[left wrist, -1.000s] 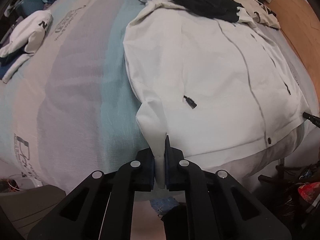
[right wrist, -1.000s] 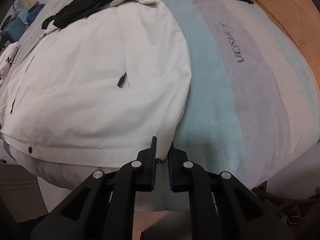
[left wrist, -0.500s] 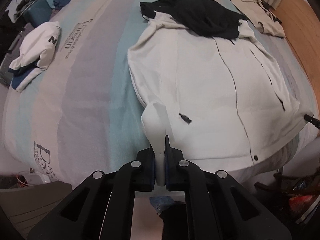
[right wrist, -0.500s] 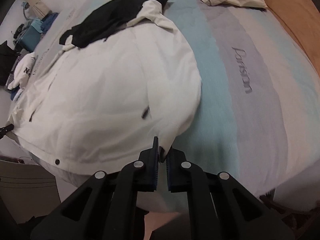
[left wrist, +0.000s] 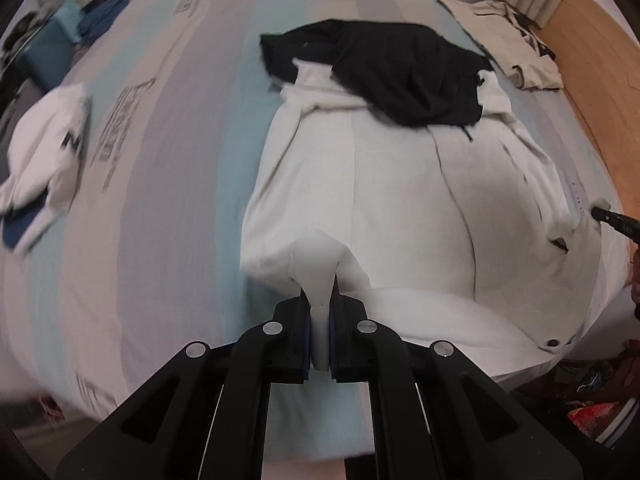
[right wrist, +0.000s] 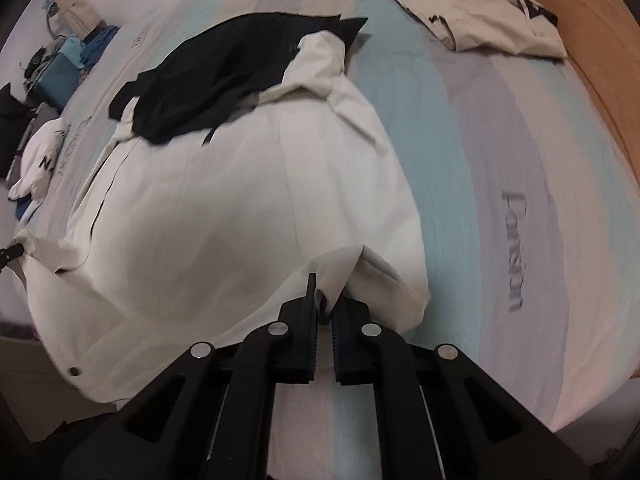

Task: Fold large clothes
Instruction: 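Lift the hem with both grippers and fold it over toward the hood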

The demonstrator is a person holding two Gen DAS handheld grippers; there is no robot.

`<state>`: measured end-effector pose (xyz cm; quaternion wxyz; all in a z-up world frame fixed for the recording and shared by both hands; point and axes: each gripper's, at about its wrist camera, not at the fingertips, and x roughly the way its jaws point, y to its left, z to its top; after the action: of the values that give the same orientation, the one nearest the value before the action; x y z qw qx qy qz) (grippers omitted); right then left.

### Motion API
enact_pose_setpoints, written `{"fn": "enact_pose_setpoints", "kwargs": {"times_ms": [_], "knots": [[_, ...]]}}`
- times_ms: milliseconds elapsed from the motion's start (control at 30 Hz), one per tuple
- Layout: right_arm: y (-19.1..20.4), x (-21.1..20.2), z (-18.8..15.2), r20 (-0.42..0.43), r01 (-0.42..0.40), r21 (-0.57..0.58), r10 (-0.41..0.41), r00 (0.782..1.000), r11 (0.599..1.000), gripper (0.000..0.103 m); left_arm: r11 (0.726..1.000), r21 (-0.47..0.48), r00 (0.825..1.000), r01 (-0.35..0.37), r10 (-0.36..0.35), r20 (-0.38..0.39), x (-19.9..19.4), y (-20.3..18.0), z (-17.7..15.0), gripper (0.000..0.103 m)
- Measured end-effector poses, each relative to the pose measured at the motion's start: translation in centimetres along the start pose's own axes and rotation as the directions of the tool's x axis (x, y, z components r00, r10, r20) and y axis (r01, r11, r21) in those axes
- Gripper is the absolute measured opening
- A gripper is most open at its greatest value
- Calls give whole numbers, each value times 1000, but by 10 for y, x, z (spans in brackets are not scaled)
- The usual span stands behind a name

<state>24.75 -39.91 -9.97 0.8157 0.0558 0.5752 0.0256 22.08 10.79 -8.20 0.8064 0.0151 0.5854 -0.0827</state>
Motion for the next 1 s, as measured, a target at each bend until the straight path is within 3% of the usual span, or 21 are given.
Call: {"fn": "enact_pose_setpoints", "kwargs": {"times_ms": [233,533,767,1000], "knots": [[-2,2,49,17,71,80,-72,997,994,5,999,-9,999,39,-40,-15,29,18,59,5],[4,19,85,49,49,79,-53,997,996,5,999,6,999,42,-42,-27,44,17,100,5],[-8,17,112,84,9,80,-16,996,997,5,998,-58,1000,-4,4,5,34,26,128,5],[-27,15,167,142,-3,81,-9,990,997,5,993,-91,995,-73,79,66,32,40,178,5]]}}
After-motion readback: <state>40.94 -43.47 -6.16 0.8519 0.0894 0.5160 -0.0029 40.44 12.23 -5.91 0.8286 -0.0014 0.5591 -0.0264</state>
